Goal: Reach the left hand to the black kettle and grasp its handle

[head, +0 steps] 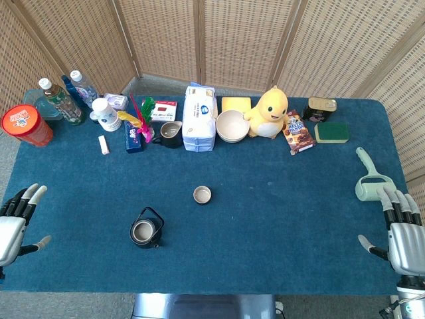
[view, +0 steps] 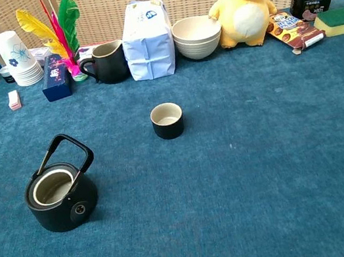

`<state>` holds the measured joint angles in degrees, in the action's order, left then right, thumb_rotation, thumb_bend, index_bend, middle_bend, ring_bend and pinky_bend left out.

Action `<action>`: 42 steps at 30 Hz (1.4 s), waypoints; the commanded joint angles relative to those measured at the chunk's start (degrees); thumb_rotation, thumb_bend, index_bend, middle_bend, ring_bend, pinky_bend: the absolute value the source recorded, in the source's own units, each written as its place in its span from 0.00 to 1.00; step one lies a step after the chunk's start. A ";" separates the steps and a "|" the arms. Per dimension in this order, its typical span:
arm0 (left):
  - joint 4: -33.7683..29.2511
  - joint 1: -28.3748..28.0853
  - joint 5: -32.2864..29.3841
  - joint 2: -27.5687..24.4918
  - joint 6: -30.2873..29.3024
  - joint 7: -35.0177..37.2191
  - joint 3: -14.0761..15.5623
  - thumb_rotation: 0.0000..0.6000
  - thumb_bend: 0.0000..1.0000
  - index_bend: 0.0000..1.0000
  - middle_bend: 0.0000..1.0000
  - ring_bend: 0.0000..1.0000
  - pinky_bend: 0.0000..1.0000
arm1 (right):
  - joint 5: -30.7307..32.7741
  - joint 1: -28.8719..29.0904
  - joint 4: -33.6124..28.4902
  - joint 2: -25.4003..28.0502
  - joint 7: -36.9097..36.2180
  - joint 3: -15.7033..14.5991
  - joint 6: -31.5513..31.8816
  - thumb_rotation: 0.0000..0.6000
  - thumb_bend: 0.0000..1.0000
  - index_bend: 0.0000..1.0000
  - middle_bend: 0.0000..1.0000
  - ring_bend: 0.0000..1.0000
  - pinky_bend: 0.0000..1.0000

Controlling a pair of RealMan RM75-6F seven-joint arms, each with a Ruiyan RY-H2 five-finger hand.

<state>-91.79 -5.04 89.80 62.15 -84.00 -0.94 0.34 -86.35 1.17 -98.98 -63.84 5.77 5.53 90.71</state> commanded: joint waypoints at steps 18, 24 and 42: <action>-0.75 -10.69 8.42 2.30 9.77 -0.31 -1.04 1.00 0.00 0.00 0.00 0.00 0.12 | 0.60 0.00 -0.40 0.55 -1.06 0.38 -0.12 1.00 0.00 0.00 0.00 0.00 0.00; -4.81 -17.14 6.61 5.02 18.37 -7.66 -3.80 1.00 0.00 0.00 0.00 0.00 0.12 | 1.46 -0.09 -0.13 1.08 -2.44 0.76 -0.26 1.00 0.00 0.00 0.00 0.00 0.00; -6.73 -27.43 -10.50 16.11 32.71 -29.79 -8.28 1.00 0.00 0.00 0.00 0.00 0.12 | 3.24 -0.04 0.60 1.87 -4.85 1.48 -0.98 1.00 0.00 0.00 0.00 0.00 0.00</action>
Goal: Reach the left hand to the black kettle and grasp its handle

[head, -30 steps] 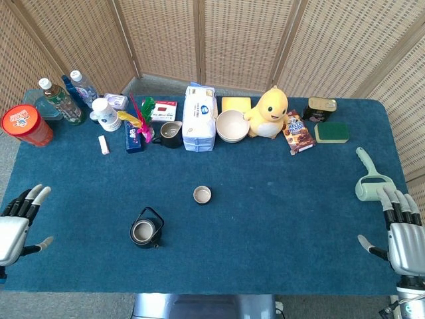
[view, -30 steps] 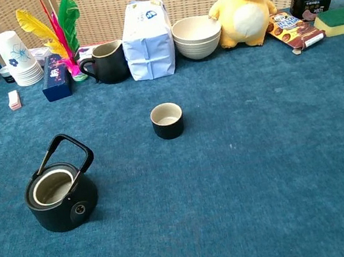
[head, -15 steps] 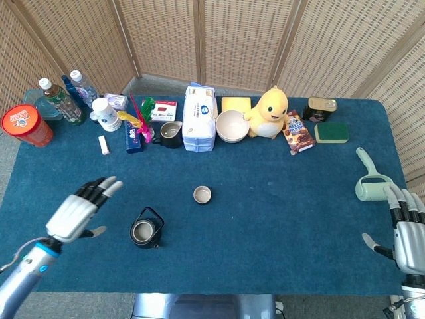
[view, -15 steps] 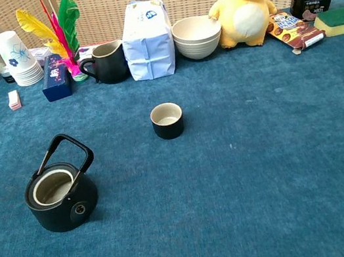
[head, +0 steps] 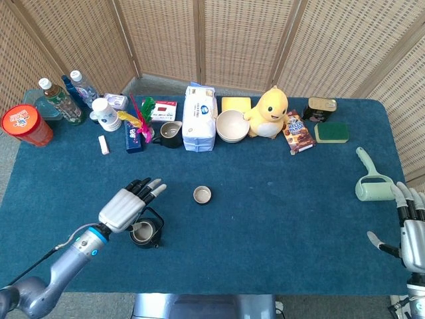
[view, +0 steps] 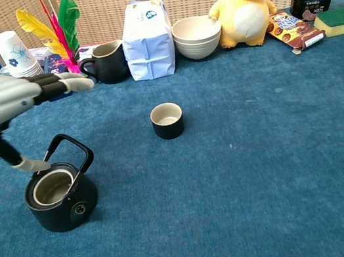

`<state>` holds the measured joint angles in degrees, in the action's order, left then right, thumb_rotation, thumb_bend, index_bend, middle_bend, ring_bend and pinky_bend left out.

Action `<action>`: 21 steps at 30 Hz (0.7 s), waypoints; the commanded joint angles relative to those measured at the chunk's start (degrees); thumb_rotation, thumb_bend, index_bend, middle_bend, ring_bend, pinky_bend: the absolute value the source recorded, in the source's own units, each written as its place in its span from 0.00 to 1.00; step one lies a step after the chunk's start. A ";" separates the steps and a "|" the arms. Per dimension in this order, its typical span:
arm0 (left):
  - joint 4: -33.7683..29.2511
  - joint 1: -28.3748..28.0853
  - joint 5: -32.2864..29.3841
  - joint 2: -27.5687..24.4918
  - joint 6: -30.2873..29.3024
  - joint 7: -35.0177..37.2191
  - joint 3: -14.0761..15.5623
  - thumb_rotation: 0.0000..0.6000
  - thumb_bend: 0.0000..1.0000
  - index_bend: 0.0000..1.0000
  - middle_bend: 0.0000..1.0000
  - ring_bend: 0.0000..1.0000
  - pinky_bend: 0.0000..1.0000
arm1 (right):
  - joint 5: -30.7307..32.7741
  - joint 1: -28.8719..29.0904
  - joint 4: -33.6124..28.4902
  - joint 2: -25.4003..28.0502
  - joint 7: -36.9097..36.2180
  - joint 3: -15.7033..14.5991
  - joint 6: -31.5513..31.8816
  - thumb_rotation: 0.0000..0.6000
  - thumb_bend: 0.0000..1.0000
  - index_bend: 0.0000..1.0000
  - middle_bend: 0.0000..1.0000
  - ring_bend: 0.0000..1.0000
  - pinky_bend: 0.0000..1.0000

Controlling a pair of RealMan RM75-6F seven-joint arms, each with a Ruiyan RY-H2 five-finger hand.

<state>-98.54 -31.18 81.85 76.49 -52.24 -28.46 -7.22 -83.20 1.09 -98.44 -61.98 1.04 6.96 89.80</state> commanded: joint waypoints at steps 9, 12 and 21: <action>-1.72 -3.70 -9.74 3.73 1.25 -8.48 -1.19 1.00 0.00 0.00 0.00 0.00 0.12 | 0.41 0.09 0.21 0.12 -0.49 0.14 -0.33 1.00 0.00 0.00 0.00 0.00 0.00; -2.03 -4.64 -11.75 4.18 1.14 -9.79 -1.40 1.00 0.00 0.00 0.00 0.00 0.12 | 0.34 0.11 0.25 0.04 -0.31 0.09 -0.34 1.00 0.00 0.00 0.00 0.00 0.00; -1.85 -7.33 -17.07 6.79 1.03 -12.98 -1.57 1.00 0.00 0.03 0.01 0.02 0.13 | 0.54 0.16 0.49 -0.19 -0.03 0.08 -0.49 1.00 0.00 0.00 0.00 0.00 0.00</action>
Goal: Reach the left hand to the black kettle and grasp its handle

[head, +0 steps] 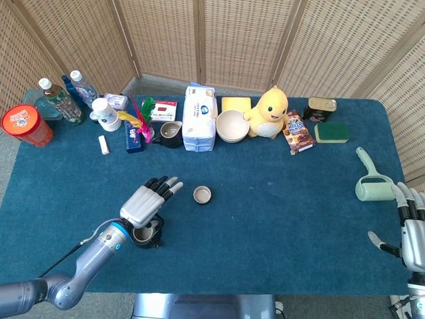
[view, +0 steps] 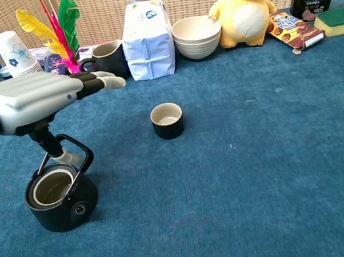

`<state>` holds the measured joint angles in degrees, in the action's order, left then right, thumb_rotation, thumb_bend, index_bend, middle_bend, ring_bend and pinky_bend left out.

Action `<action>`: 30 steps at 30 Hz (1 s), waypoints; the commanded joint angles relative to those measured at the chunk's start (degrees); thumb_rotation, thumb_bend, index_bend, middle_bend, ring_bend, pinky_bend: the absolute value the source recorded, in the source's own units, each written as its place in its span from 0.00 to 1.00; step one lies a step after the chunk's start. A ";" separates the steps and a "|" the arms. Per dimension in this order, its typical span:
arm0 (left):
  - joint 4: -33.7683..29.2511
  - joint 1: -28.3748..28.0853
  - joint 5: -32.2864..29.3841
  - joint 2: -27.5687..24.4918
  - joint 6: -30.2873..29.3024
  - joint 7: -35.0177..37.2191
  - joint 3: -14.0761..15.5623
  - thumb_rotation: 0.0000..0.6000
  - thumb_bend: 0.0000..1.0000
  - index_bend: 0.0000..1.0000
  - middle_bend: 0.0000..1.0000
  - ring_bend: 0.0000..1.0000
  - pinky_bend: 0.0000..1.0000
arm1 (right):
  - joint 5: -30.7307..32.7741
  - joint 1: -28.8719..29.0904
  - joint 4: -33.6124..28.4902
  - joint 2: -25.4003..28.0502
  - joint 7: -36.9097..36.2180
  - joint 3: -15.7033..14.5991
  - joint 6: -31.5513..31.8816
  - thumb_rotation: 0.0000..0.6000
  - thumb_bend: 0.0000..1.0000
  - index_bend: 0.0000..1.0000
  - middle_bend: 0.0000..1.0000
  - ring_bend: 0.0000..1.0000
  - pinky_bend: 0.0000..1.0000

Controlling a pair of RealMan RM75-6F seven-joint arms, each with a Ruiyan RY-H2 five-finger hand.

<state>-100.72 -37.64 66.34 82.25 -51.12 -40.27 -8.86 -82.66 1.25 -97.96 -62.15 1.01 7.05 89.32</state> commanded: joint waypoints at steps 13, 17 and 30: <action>1.59 -4.11 -6.73 4.50 -2.99 -7.42 2.05 1.00 0.23 0.43 0.46 0.34 0.53 | -0.05 -0.19 0.14 0.14 -0.63 0.06 0.33 1.00 0.00 0.00 0.00 0.00 0.00; 1.47 -4.34 -6.85 4.40 -3.74 -6.00 2.40 1.00 0.27 0.55 0.60 0.46 0.62 | -0.21 -0.16 0.17 0.10 -0.56 -0.08 0.20 1.00 0.00 0.00 0.00 0.00 0.00; -3.29 -2.82 -1.98 -2.30 -8.42 -0.11 2.92 1.00 0.38 0.75 0.91 0.75 0.87 | -0.59 -0.33 -0.02 0.10 -0.51 -0.25 0.51 1.00 0.00 0.00 0.00 0.00 0.00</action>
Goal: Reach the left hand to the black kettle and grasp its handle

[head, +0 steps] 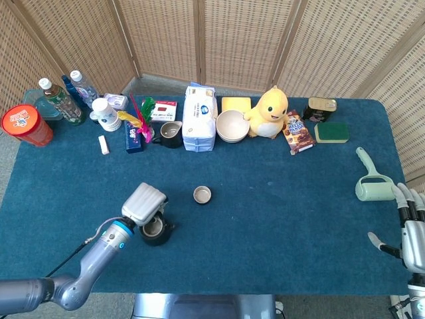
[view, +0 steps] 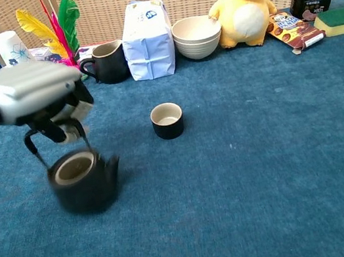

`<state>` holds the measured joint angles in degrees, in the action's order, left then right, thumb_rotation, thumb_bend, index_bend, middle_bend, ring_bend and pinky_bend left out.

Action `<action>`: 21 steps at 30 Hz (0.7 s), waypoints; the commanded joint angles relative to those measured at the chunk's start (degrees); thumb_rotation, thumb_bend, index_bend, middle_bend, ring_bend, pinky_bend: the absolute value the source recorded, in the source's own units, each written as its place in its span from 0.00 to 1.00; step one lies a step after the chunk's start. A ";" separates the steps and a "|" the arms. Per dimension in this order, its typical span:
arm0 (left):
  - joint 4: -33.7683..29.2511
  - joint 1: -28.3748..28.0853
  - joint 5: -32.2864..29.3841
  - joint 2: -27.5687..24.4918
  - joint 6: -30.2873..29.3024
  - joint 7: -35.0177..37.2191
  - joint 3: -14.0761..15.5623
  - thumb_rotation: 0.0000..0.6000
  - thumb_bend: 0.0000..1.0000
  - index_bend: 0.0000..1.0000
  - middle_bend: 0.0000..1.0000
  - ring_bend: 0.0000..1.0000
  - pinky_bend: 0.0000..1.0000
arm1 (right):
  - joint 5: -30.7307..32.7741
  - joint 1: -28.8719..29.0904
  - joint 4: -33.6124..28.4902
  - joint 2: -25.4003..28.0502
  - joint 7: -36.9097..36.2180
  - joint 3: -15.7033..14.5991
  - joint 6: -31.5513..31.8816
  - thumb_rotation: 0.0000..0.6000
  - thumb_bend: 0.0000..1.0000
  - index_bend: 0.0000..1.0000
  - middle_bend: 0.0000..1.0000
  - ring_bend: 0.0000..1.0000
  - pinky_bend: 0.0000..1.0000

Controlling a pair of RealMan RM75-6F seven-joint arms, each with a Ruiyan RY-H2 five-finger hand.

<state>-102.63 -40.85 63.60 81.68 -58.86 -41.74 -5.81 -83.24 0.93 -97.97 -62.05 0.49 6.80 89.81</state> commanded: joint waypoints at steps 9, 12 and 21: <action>-4.13 0.13 5.17 -8.09 -2.76 3.36 -1.45 1.00 0.38 0.75 0.91 0.74 0.87 | -0.41 -0.08 -0.27 -0.06 0.36 -0.21 0.15 1.00 0.00 0.00 0.00 0.00 0.00; -3.65 -0.68 5.08 -8.68 -2.59 3.13 -2.27 1.00 0.38 0.75 0.91 0.74 0.87 | -0.51 -0.11 -0.36 -0.05 0.36 -0.28 0.17 1.00 0.00 0.00 0.00 0.00 0.00; -2.65 -2.98 1.90 -8.37 -2.08 -0.32 -3.42 1.00 0.37 0.75 0.91 0.73 0.87 | -0.10 -0.21 -0.30 0.49 -1.07 0.02 0.16 1.00 0.00 0.00 0.00 0.00 0.00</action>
<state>-105.40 -43.65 65.70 73.18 -60.96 -41.89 -9.15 -83.34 0.72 -98.26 -61.56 -0.57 6.81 89.98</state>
